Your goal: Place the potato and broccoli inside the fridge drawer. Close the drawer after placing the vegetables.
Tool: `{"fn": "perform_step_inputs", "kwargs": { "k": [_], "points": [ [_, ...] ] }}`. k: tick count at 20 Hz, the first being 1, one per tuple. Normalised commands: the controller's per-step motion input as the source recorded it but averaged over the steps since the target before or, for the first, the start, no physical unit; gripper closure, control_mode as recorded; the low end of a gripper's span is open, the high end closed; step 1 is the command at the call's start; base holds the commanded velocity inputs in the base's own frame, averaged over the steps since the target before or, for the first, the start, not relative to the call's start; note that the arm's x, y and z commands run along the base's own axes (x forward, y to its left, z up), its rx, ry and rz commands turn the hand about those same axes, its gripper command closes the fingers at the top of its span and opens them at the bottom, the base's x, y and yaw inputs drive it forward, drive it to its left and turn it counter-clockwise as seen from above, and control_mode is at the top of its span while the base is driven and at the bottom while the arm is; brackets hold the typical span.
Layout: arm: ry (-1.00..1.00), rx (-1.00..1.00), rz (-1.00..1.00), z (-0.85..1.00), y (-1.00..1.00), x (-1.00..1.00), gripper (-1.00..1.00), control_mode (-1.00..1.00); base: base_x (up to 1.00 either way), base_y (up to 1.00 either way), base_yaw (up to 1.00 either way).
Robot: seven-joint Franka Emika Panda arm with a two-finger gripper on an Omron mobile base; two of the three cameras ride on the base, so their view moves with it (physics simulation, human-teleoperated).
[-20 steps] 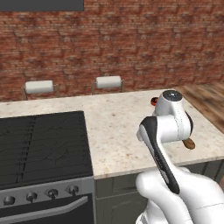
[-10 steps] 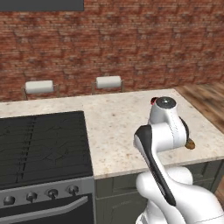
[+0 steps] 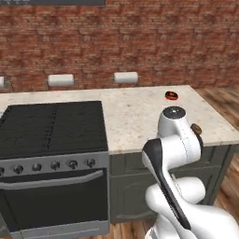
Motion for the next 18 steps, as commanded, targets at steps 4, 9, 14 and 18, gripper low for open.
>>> {"fn": "perform_step_inputs", "kwargs": {
  "k": [4,9,14,18],
  "points": [
    [0.0,0.0,0.0,0.0,0.0,0.0,1.0,1.0,-0.41,0.83,0.5],
    [0.0,0.0,0.0,0.0,0.0,0.0,1.0,1.0,0.0,0.99,0.67],
    [0.0,0.0,0.0,0.0,0.0,0.0,1.0,1.0,0.0,0.95,0.72],
    [0.0,0.0,0.0,0.0,0.0,0.0,1.0,1.0,0.0,0.86,0.76]
  ]
}}
